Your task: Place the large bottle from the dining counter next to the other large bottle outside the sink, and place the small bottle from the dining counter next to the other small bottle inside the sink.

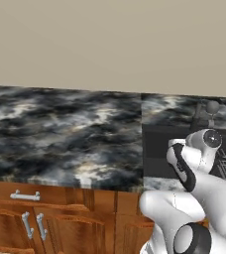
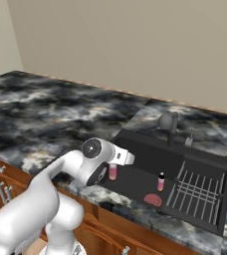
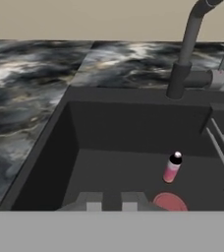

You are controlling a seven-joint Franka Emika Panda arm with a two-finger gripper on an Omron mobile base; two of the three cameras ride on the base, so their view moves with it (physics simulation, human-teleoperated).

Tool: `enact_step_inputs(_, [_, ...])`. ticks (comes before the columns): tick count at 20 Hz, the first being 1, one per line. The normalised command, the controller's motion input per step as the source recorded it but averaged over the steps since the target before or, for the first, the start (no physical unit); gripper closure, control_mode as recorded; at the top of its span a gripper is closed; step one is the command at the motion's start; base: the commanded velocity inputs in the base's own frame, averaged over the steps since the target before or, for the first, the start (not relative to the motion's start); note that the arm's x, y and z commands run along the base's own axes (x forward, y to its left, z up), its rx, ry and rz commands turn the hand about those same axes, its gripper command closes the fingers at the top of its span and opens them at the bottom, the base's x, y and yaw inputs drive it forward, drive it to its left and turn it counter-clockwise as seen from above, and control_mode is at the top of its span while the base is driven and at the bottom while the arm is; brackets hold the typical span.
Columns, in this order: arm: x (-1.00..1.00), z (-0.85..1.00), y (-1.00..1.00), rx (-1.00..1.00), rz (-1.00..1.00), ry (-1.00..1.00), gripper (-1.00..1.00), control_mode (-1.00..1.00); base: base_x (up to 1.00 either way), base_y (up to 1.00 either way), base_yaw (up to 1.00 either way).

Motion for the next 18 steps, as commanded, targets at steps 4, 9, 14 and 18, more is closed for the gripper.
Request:
enact_step_inputs(4, [0.26,-0.19,0.0,0.0,0.0,0.0,1.0,-1.0,0.0,0.0,0.0])
enact_step_inputs(9, [0.2,-0.21,-0.13,0.0,0.0,0.0,1.0,-1.0,0.0,0.0,0.0])
enact_step_inputs(14, [0.1,-0.21,-0.27,0.0,0.0,0.0,1.0,-1.0,0.0,0.0,0.0])
enact_step_inputs(18, [0.17,-0.18,-0.08,0.0,0.0,-0.01,1.0,-1.0,0.0,0.0,0.0])
